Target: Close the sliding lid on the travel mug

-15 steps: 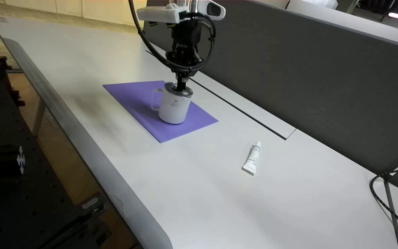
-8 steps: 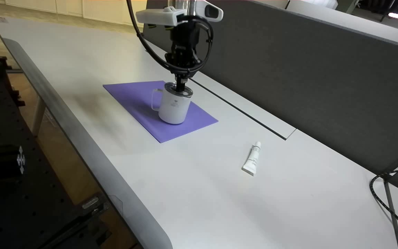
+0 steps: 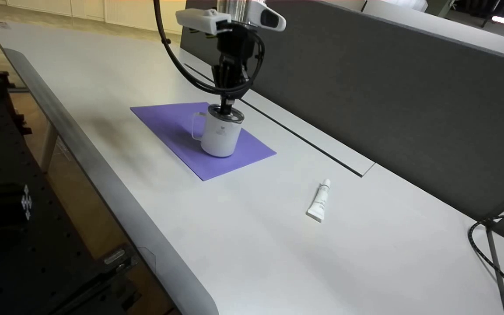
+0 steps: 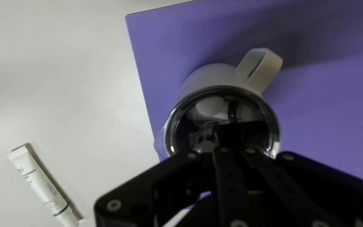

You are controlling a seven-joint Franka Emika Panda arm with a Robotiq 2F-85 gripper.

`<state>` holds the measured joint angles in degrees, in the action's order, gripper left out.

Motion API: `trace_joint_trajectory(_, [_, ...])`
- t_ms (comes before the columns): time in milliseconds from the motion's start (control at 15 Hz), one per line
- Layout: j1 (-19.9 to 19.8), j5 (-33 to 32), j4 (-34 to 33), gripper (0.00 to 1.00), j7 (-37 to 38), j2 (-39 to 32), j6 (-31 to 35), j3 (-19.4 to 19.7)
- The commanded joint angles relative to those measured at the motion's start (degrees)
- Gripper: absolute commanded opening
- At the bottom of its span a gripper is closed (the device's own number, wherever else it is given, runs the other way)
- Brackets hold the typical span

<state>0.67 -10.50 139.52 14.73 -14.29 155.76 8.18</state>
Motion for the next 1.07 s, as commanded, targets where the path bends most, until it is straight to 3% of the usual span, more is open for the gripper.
trace_joint_trajectory(0, [-0.9, 3.7, 0.0, 0.00, -0.9, -1.8, 0.2, -1.0])
trace_joint_trajectory(333, [0.0, 1.5, -1.2, 0.00, 0.7, -0.4, -0.8, 0.7])
trace_joint_trajectory(600, [0.2, -1.5, -3.5, 0.00, -0.2, 2.5, -6.1, 1.7])
trace_joint_trajectory(667, [-0.2, -1.0, -4.1, 0.22, -0.5, 3.0, -7.5, 1.3])
trace_joint_trajectory(1000, [-2.2, 3.9, -6.5, 0.54, -6.2, 4.3, -14.4, -1.0])
